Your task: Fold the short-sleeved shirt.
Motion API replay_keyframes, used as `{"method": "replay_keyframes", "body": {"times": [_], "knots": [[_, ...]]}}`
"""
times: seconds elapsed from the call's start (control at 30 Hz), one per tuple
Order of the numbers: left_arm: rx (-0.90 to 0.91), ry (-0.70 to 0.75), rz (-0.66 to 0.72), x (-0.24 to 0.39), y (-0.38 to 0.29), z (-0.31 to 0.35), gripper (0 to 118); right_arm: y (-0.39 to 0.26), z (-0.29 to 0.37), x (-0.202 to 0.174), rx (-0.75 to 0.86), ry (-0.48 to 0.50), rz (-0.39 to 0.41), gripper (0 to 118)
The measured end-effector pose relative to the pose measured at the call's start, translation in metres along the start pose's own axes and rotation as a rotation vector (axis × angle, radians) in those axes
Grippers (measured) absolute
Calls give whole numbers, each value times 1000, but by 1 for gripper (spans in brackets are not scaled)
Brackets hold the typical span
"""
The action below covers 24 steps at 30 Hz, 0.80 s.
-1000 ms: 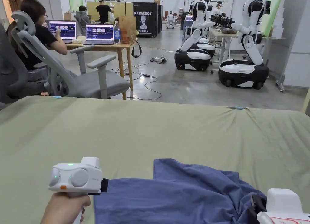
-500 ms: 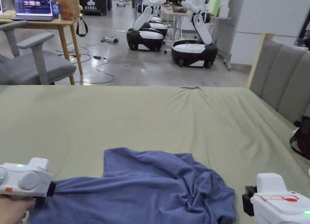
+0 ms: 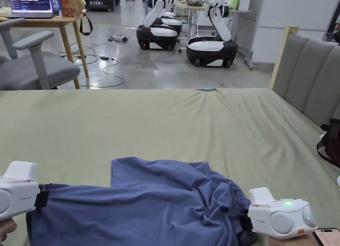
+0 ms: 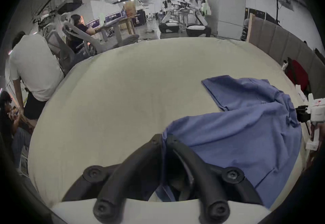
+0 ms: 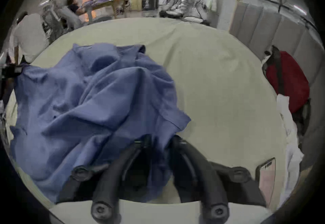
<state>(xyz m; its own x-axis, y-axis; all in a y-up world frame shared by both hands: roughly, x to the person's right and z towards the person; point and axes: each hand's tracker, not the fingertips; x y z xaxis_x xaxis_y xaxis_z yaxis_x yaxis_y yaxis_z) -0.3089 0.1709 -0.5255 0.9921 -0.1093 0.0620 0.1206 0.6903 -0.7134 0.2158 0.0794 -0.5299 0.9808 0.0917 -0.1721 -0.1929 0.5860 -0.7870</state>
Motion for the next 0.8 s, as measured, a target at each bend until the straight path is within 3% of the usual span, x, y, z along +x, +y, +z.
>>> {"method": "replay_keyframes", "body": {"times": [0.03, 0.13, 0.33, 0.47, 0.57, 0.8], "knots": [[-6, 1, -4, -2, 1, -2, 1, 3, 1, 3, -45, 43, -15, 1], [23, 22, -17, -4, 3, 14, 1, 15, 34, 9, 2, 52, -53, 1], [174, 140, -111, -27, 39, 71, 1, 74, 151, 8, 312, -107, -7, 1], [292, 267, -152, -45, 74, 107, 1, 116, 218, -3, 476, -218, 99, 1], [365, 330, -131, -63, 103, 128, 1, 146, 255, -12, 591, -374, 196, 1], [486, 391, -40, -100, 180, 166, 1, 222, 313, -1, 748, -556, 188, 1]]}}
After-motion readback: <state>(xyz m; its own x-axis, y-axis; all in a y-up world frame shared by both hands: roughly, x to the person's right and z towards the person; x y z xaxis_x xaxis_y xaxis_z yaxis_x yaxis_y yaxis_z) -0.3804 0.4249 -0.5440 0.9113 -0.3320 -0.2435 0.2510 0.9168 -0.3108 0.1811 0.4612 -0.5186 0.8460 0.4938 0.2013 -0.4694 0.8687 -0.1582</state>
